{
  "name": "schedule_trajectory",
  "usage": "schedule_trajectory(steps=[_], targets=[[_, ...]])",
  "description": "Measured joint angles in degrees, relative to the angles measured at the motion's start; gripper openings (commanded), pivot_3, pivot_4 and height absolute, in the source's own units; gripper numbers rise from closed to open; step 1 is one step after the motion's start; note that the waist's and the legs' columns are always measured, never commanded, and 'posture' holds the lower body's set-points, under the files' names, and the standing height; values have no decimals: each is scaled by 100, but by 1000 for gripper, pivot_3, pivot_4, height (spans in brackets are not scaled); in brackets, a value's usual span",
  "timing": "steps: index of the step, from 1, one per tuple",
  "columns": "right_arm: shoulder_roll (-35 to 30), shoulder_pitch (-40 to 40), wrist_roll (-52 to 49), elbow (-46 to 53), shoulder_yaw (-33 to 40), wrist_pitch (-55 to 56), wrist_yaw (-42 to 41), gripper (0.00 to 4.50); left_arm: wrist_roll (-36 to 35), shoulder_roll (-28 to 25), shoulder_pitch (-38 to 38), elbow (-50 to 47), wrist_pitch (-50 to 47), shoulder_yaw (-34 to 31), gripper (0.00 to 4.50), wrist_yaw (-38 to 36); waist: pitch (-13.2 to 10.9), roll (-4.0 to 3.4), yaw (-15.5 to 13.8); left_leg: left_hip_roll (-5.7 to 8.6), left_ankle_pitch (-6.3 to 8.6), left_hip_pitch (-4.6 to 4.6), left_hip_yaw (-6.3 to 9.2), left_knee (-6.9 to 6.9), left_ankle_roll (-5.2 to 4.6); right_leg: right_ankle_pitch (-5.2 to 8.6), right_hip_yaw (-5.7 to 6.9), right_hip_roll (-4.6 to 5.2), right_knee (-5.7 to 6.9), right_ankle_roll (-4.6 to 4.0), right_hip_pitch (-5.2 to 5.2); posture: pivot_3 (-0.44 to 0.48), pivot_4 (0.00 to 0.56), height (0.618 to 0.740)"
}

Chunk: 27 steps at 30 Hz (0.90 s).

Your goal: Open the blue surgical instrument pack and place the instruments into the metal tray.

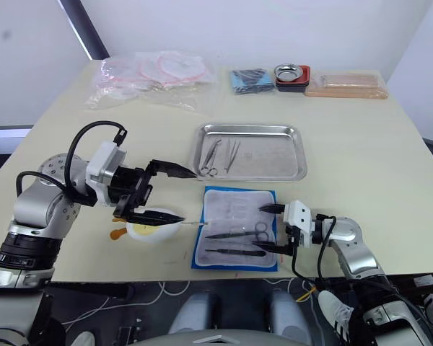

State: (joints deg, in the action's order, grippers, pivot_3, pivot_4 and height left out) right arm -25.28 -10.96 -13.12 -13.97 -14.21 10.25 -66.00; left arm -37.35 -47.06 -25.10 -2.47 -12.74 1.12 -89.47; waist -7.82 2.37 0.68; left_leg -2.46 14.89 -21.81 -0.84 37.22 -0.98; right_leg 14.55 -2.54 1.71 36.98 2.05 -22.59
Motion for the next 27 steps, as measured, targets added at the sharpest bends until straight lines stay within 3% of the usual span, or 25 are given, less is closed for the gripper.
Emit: schedule_trajectory(steps=[9,22,27], targets=[[-32,78,-43,73,57,-4,20,4500,-189,-98,8,-73,-68,286,4458,-13,-3,-3,-14,11,0,-5,1,0,-1,2,3,0,-1,5,0,0,150,740],[-154,892,-531,1034,599,52,285,4500,-440,-35,175,-204,-310,276,4458,-29,-98,-108,-143,32,1,-107,-1,15,-3,2,14,-2,-4,46,-65,0,150,740],[-674,1062,-1015,1859,894,-497,162,4500,-442,20,279,-376,-390,275,4458,-26,-128,-116,-110,35,1,-108,-11,21,-3,1,6,-14,15,46,-78,0,150,740]])
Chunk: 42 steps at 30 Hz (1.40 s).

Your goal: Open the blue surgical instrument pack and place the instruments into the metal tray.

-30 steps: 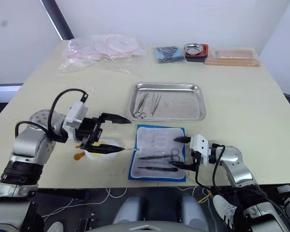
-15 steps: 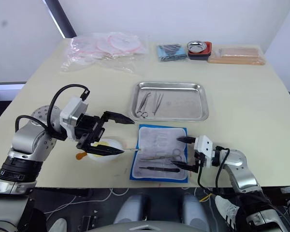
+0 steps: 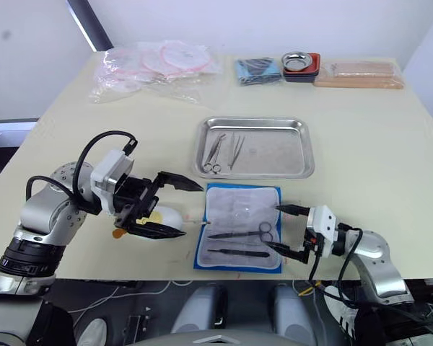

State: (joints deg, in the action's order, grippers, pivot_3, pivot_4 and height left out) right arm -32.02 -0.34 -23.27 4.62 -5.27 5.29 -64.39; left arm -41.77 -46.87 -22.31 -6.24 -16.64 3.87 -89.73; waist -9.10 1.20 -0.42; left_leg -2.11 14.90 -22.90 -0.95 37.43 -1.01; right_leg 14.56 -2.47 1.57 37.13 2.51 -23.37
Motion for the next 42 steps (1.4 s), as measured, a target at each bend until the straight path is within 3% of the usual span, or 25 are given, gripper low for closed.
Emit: schedule_trajectory(steps=[8,21,42], targets=[[-712,111,-402,943,223,-829,-136,4500,701,210,605,-269,345,175,4458,239,-3,2,1,-2,0,1,1,2,0,1,-7,-12,23,-3,-9,0,150,740],[-1069,172,-871,1671,633,-1558,-80,4500,1764,1055,1183,-79,1058,585,4458,1147,-5,6,-24,-1,0,9,-4,27,0,0,-14,-13,58,-2,-9,0,150,740],[-1153,445,-1267,2146,909,-1881,-31,4500,2489,1489,893,1283,2215,858,4458,974,-2,1,-31,-5,-1,5,-3,90,-1,-9,-15,-19,91,1,-5,0,150,740]])
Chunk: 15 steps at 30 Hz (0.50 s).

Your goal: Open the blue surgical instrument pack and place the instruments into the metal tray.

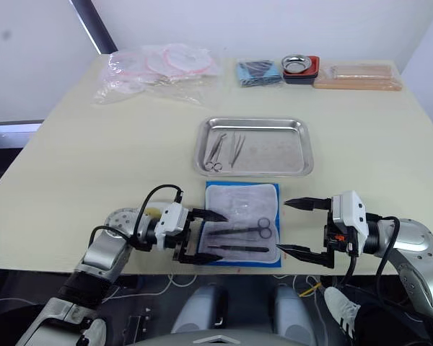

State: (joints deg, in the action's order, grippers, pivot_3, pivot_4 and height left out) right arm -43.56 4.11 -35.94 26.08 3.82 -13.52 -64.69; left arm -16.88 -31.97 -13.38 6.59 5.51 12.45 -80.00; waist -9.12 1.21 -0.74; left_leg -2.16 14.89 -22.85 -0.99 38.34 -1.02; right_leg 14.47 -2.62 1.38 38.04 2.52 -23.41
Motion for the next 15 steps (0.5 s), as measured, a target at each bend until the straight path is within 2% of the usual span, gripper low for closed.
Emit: schedule_trajectory(steps=[9,15], targets=[[-142,5,-256,239,375,-168,-2,4500,302,17,-371,800,706,219,4458,-370,23,-37,-3,0,-1,17,3,2,-1,-3,0,-3,0,-2,16,0,150,740],[-244,185,-359,299,625,-222,-62,4500,320,141,-492,1205,851,231,4458,-390,46,-74,-1,-1,-1,89,1,2,-1,18,-6,-4,-2,-2,85,0,150,740]])
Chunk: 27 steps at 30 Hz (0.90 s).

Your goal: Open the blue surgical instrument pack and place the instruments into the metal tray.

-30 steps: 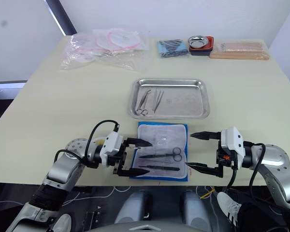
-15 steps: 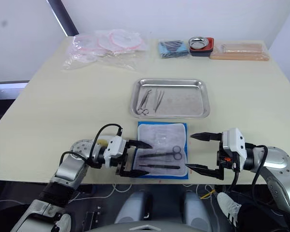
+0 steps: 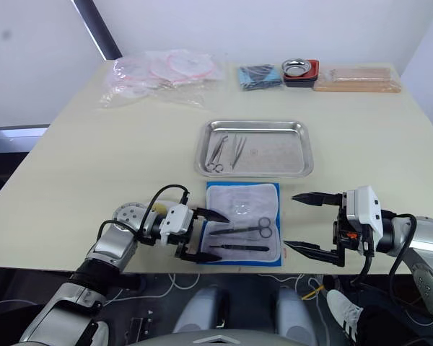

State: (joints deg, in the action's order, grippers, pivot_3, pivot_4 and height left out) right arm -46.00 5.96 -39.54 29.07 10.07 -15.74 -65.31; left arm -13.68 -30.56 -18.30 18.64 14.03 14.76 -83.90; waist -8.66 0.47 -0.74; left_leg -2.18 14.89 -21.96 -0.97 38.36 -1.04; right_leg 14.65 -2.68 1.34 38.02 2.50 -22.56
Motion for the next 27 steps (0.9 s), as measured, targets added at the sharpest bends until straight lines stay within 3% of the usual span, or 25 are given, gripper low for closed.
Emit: schedule_trajectory(steps=[16,27], targets=[[-49,-167,-88,162,-13,-184,107,4500,46,65,-39,3,-316,40,4458,35,35,-38,-1,-2,0,7,0,-1,0,0,-2,0,-4,0,8,0,150,740],[38,-906,1020,167,-1184,-800,1089,4500,46,75,-126,-17,-662,84,4458,49,48,-50,-1,-4,0,6,1,-3,0,1,-2,3,-7,-1,-2,0,150,740]])
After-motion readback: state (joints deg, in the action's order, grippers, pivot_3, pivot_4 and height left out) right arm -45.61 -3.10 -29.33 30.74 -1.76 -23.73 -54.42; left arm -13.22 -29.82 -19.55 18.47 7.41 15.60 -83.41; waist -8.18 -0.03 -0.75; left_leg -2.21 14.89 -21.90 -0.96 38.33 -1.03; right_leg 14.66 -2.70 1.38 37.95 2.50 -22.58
